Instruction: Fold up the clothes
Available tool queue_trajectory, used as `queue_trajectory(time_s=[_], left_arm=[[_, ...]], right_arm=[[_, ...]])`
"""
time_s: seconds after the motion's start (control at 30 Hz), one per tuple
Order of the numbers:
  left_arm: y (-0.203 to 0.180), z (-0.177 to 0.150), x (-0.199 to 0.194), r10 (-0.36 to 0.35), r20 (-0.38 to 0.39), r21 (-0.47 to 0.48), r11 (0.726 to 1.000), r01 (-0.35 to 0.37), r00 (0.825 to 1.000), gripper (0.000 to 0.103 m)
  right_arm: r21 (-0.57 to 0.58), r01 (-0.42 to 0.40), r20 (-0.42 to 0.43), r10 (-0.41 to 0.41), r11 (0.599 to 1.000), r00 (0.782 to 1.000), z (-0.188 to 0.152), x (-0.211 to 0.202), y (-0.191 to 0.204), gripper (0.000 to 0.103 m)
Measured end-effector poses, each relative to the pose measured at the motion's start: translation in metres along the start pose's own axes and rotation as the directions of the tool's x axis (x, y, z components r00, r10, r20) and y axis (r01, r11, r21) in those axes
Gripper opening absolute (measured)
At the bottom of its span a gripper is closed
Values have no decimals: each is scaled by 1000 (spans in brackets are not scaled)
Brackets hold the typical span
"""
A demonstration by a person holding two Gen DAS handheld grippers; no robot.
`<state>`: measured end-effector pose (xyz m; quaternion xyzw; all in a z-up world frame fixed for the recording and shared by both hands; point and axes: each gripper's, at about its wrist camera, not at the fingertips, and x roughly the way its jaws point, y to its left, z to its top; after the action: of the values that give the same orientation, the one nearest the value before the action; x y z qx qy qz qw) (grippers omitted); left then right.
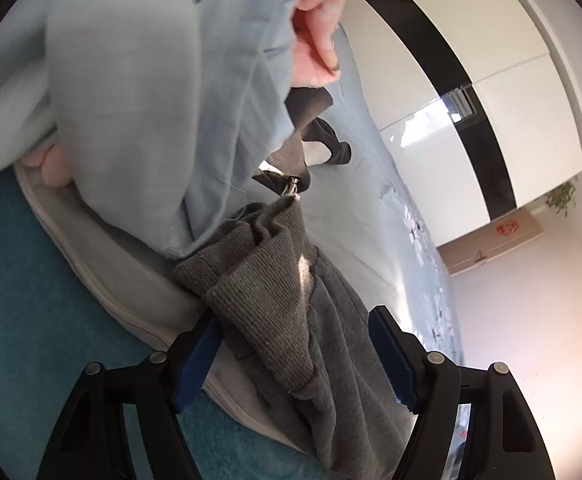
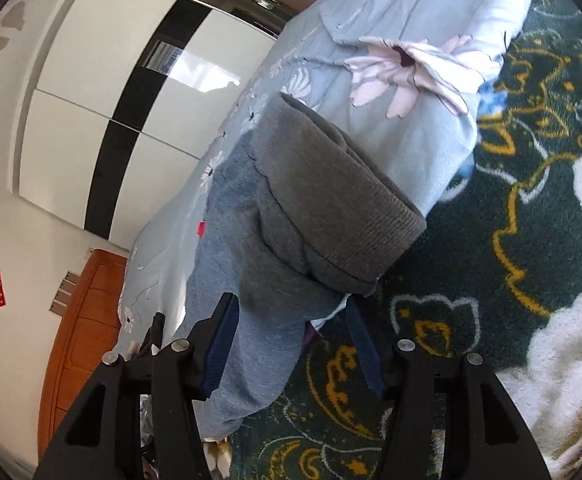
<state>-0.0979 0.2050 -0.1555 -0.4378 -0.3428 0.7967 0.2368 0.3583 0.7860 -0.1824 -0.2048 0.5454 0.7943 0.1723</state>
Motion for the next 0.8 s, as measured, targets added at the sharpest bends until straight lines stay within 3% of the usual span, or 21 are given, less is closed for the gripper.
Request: queue_trajectory(time_s=[0.1,0.17,0.23,0.27,0.33,0.37,0.4,0.47,0.6,0.8], left_arm=[[-10,1,5,22,-5,59,998,-22,1000,77],[-4,6,11,35,-20,45,998,-35,999,77],[6,9,21,67,-38,7,998,-67,997,64],[10,8,25,89,-43,-6,996,-89,995,47],[11,3,21,98,-25,-5,995,-98,995,36],[10,1,17,94,-13,-4,996,-95,995,29],[8,-2,13,91,-1,-3,996,-91,996,25],[2,-5,4,88,16,1,996,-88,996,22],[-26,-1,-18,41,39,52,998,-43,998,21],[-59,-7,-81,-40,60,187,982,28,997,21]], right_arm=[[-14,-28,17,29,1000,999,0,2,5,58],[-29,-55,67,57,998,996,4,-2,13,58],[-35,-47,88,49,998,995,8,-4,19,58],[-34,-34,87,37,999,996,9,-3,20,58],[-19,1,73,0,1000,997,11,0,19,57],[-12,9,73,-8,1000,997,12,0,18,50],[-12,9,78,-8,1000,997,12,-3,18,33],[-17,6,91,-5,1000,996,14,-9,19,10],[-26,1,116,2,1000,993,16,-22,21,7],[-134,-41,137,59,990,989,12,-68,52,7]])
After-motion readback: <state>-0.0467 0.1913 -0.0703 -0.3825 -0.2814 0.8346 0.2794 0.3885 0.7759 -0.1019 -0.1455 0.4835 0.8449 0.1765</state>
